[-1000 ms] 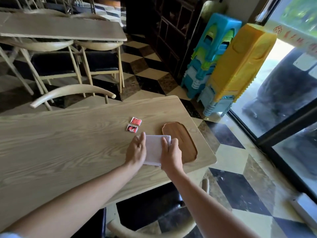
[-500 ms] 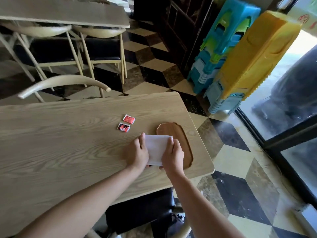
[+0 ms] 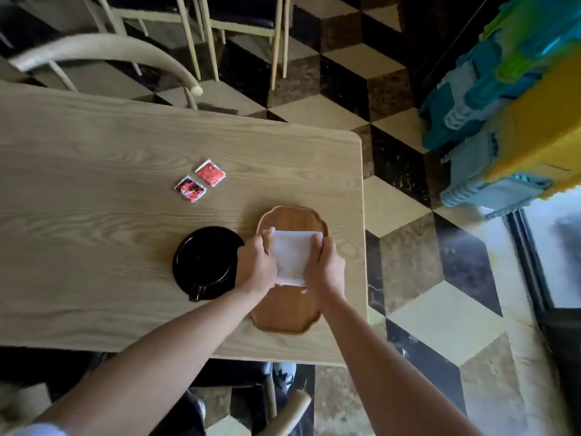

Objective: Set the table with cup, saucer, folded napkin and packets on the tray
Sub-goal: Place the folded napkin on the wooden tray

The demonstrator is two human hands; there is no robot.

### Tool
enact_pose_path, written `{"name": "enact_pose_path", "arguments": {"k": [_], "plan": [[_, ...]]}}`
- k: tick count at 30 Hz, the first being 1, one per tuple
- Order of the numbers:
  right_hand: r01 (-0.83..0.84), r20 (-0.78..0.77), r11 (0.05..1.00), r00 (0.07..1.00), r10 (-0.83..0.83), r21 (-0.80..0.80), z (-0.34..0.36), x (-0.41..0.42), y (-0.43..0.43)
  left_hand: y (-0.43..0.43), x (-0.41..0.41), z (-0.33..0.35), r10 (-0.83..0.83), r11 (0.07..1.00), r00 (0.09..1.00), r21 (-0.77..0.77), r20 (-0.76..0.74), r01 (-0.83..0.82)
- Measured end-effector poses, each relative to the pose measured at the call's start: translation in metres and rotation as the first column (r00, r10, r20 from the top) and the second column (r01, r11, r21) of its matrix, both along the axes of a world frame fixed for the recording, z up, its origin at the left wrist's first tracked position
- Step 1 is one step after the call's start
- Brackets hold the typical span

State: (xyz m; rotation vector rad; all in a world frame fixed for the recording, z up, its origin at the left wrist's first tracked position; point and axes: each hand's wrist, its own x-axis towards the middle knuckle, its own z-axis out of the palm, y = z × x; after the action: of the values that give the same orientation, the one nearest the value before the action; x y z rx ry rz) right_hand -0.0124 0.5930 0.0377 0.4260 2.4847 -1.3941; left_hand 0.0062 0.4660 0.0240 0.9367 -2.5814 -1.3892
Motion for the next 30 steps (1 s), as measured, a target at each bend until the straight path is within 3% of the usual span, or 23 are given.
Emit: {"name": "enact_pose_path", "arguments": {"k": [2, 5, 10, 13, 18, 22, 26, 30], "plan": [[-0.035, -0.005, 0.999, 0.999, 0.035, 0.014, -0.014, -0.017, 0.005, 0.004, -0.016, -0.013, 0.004, 1.000, 1.000, 0.017, 0.025, -0.005], [-0.047, 0.113, 0.999, 0.992, 0.049, -0.022, -0.031, -0.041, 0.007, 0.008, -0.037, -0.025, -0.012, 1.000, 0.998, -0.023, 0.062, 0.014], [-0.116, 0.266, 0.989, 0.954, 0.137, -0.093, -0.040, -0.071, 0.012, 0.003, -0.061, -0.035, 0.066, 0.988, 0.970, 0.119, 0.234, -0.096], [-0.119, 0.315, 0.988, 0.938, 0.145, -0.101, -0.040, -0.078, 0.018, 0.003, -0.064, -0.037, 0.036, 0.989, 0.973, 0.131, 0.229, -0.067], [-0.281, 0.264, 0.959, 0.927, 0.267, 0.017, -0.034, -0.081, 0.023, 0.004, -0.059, -0.033, -0.029, 0.997, 0.987, 0.071, 0.161, 0.017], [-0.433, 0.191, 0.873, 0.898, 0.396, 0.224, -0.036, -0.081, 0.025, -0.003, -0.053, -0.034, -0.109, 0.984, 0.983, -0.127, 0.145, 0.128], [-0.451, 0.156, 0.837, 0.893, 0.423, 0.311, -0.041, -0.078, 0.022, -0.008, -0.054, -0.038, -0.169, 0.948, 0.972, -0.242, 0.161, 0.205], [-0.420, 0.132, 0.837, 0.907, 0.400, 0.352, -0.037, -0.076, 0.019, -0.012, -0.058, -0.034, -0.182, 0.958, 0.964, -0.187, 0.193, 0.218]]}}
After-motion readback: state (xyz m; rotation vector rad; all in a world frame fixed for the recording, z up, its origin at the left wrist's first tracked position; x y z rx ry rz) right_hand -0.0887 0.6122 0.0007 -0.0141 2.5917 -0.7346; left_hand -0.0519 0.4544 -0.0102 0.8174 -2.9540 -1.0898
